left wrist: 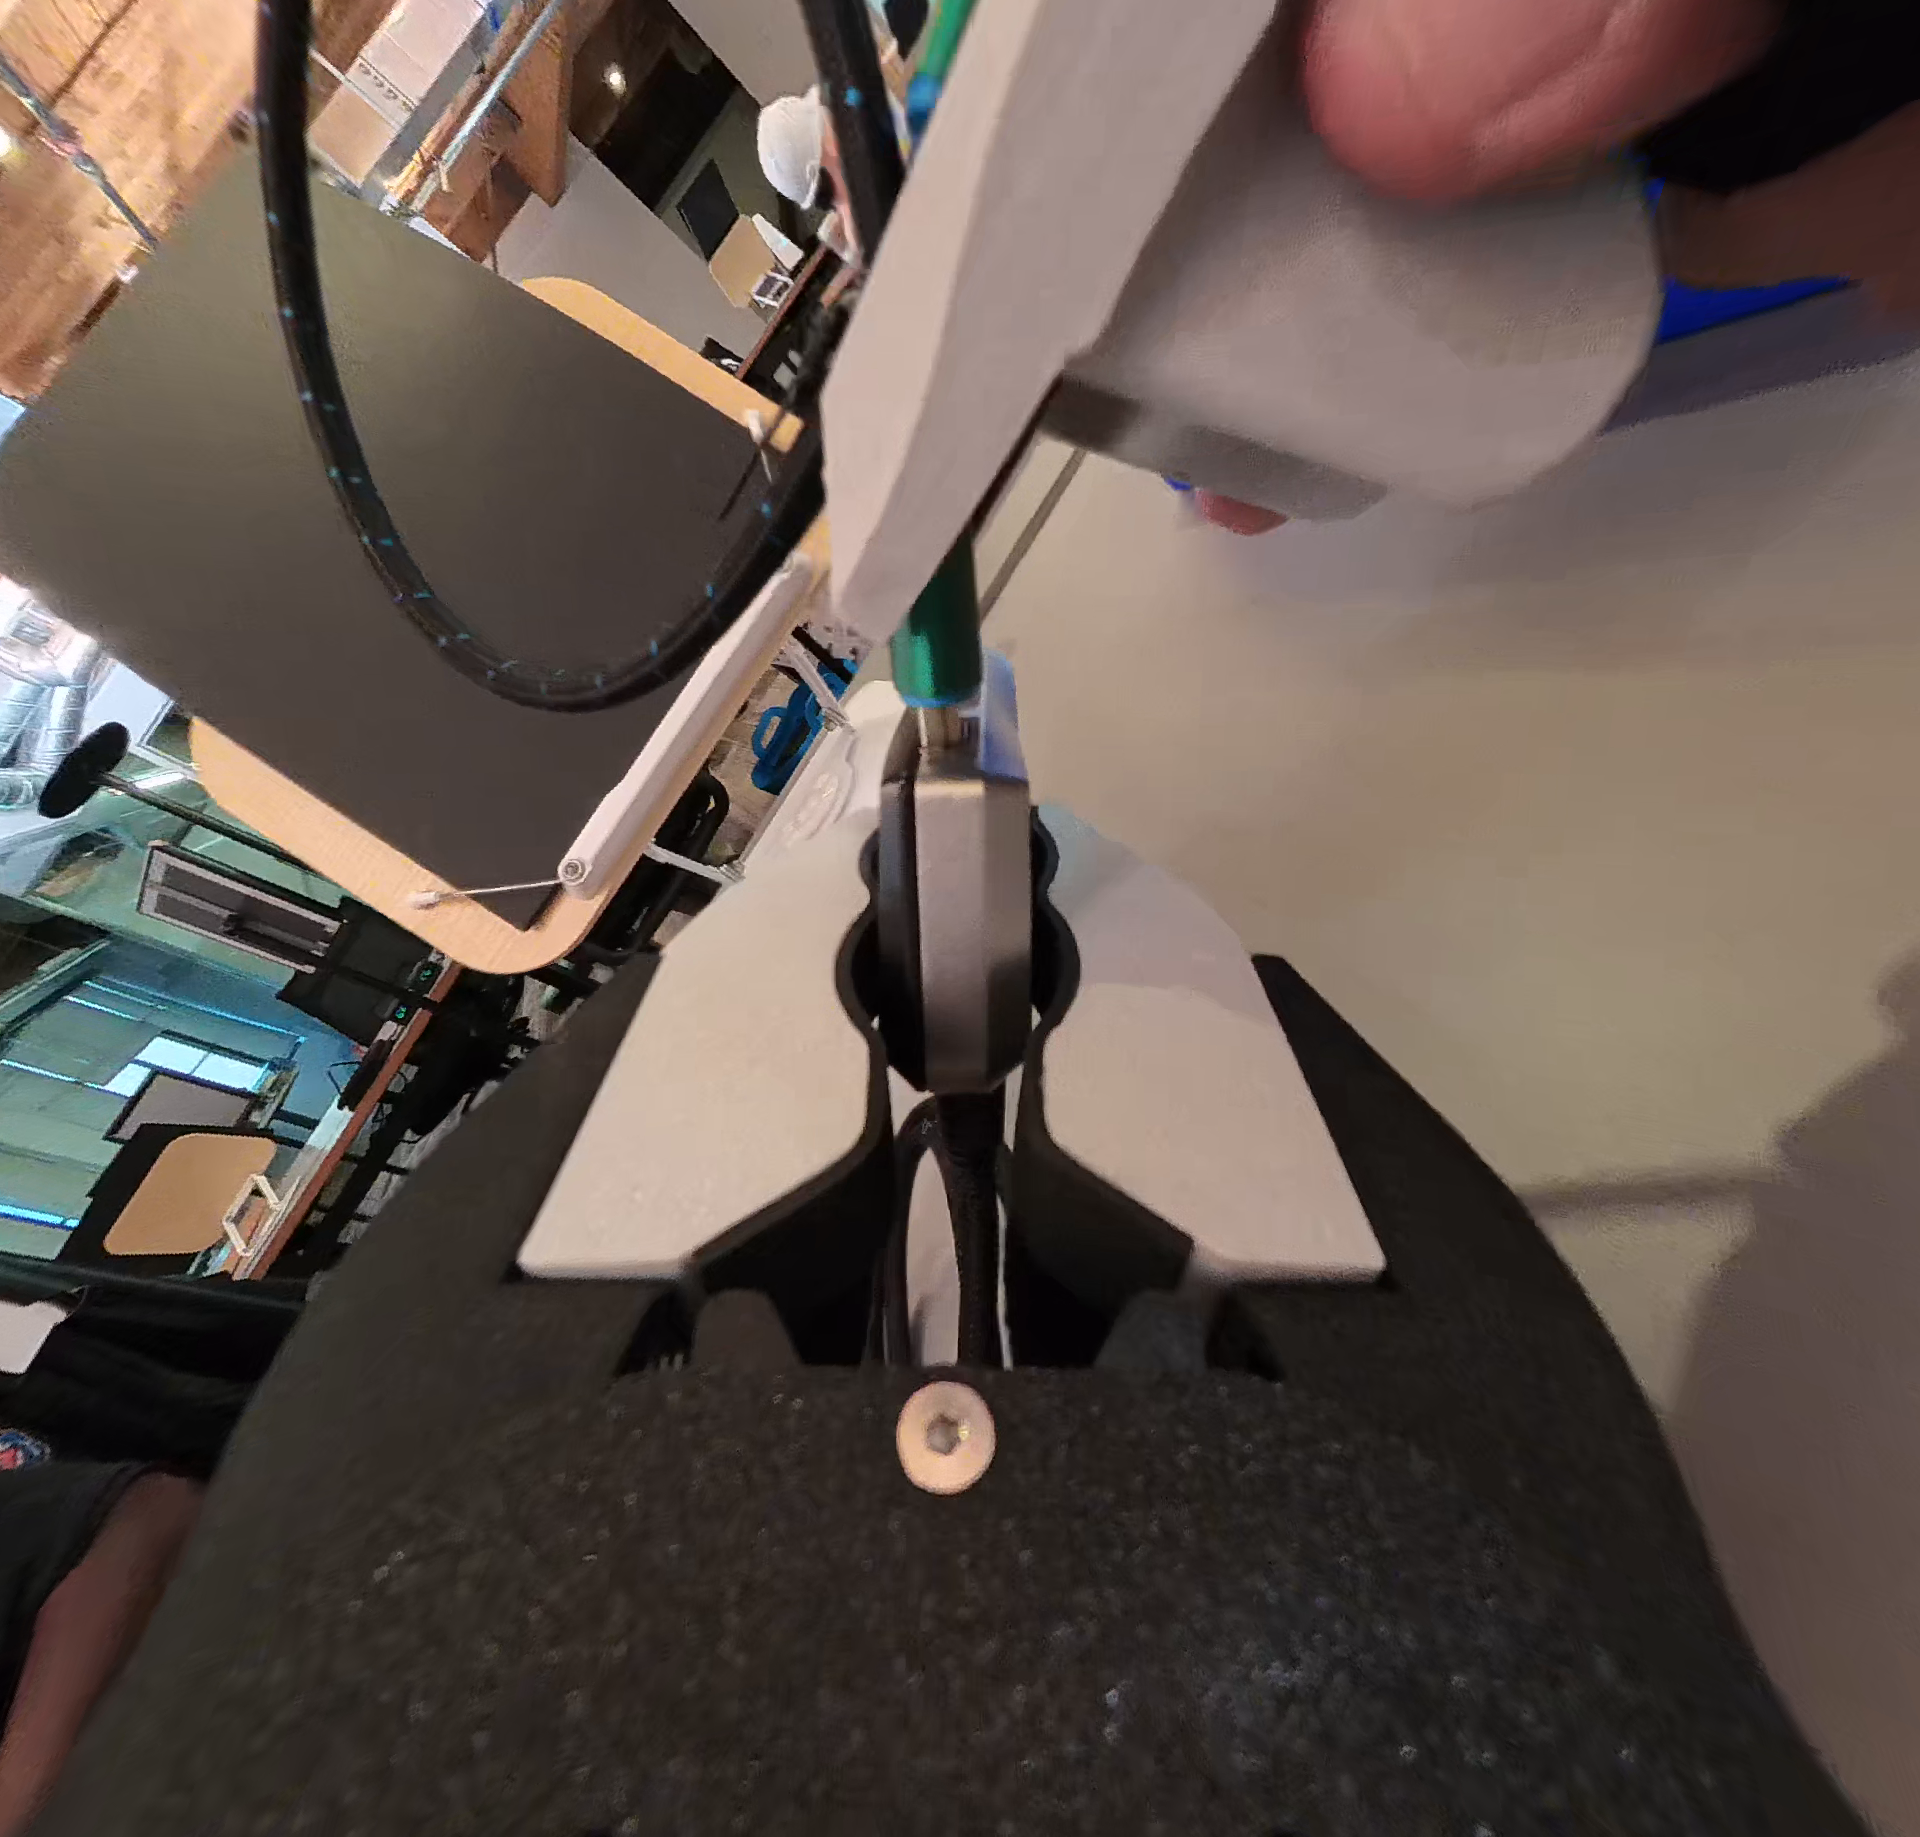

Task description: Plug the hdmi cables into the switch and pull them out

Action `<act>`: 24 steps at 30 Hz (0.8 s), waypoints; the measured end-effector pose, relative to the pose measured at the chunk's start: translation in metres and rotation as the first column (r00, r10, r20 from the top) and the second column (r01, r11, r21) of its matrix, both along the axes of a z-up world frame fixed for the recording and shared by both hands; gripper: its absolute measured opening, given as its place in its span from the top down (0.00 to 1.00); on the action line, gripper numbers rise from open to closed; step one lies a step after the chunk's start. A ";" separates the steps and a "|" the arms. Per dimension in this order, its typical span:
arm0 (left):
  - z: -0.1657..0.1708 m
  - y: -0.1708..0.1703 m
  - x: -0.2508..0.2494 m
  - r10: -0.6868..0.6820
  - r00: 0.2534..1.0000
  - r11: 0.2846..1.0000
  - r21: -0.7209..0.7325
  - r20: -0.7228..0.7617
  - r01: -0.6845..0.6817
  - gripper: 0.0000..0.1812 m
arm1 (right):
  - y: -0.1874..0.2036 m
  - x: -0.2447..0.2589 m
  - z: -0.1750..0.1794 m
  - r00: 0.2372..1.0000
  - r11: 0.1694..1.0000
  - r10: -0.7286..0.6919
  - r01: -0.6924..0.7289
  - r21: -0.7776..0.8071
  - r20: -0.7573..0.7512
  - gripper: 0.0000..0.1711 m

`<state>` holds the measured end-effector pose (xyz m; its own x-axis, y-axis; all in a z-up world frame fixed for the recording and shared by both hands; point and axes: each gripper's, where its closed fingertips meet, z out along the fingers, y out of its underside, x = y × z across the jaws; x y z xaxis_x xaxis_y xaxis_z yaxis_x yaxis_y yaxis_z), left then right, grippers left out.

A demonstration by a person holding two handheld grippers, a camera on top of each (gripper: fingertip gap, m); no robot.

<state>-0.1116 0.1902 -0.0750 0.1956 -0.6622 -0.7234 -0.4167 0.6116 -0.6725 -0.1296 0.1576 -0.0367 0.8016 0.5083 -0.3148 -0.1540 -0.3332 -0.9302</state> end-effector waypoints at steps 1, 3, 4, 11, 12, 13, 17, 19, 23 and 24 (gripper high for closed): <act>-0.001 0.000 0.000 -0.002 1.000 1.000 0.004 -0.001 0.002 0.88 | -0.001 0.000 -0.001 1.000 1.000 0.011 -0.011 -0.013 -0.017 0.87; 0.000 0.001 0.000 -0.010 1.000 1.000 -0.009 0.009 0.010 0.88 | -0.003 0.000 -0.002 1.000 1.000 0.023 -0.023 -0.018 0.011 0.87; 0.001 0.003 -0.001 -0.004 1.000 1.000 -0.017 0.011 0.004 0.88 | -0.003 0.001 -0.002 0.999 1.000 0.009 -0.009 -0.013 0.034 0.86; 0.004 0.008 -0.005 0.017 1.000 1.000 -0.009 0.021 -0.017 0.88 | -0.005 0.003 0.008 1.000 0.999 0.000 0.001 0.033 -0.021 0.90; 0.005 0.008 -0.005 0.022 0.999 1.000 0.001 0.023 -0.022 0.88 | -0.004 0.003 0.009 0.999 0.999 -0.002 0.004 0.037 -0.044 0.89; 0.005 0.008 -0.005 0.028 0.999 1.000 0.011 0.024 -0.029 0.88 | -0.004 0.004 0.010 0.997 0.999 -0.004 0.007 0.040 -0.074 0.89; 0.002 0.009 -0.004 0.037 0.999 0.999 0.000 0.014 -0.037 0.88 | -0.004 0.005 0.014 0.972 0.999 0.007 0.002 0.038 -0.236 0.85; 0.001 0.008 -0.003 0.031 0.999 1.000 -0.001 0.014 -0.031 0.88 | -0.003 0.007 0.011 0.975 0.999 -0.016 0.026 0.044 -0.220 0.89; 0.002 0.007 -0.003 0.027 0.999 1.000 -0.007 0.017 -0.027 0.88 | -0.003 0.007 0.012 0.985 0.997 -0.030 0.041 0.063 -0.172 0.90; 0.002 0.007 -0.003 0.025 1.000 1.000 -0.009 0.017 -0.025 0.88 | -0.004 0.007 0.012 0.987 0.997 -0.027 0.037 0.061 -0.158 0.90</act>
<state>-0.1148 0.1968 -0.0728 0.2240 -0.6630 -0.7143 -0.4203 0.5956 -0.6846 -0.1226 0.1540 -0.0243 0.7606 0.5066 -0.4061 -0.3095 -0.2669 -0.9127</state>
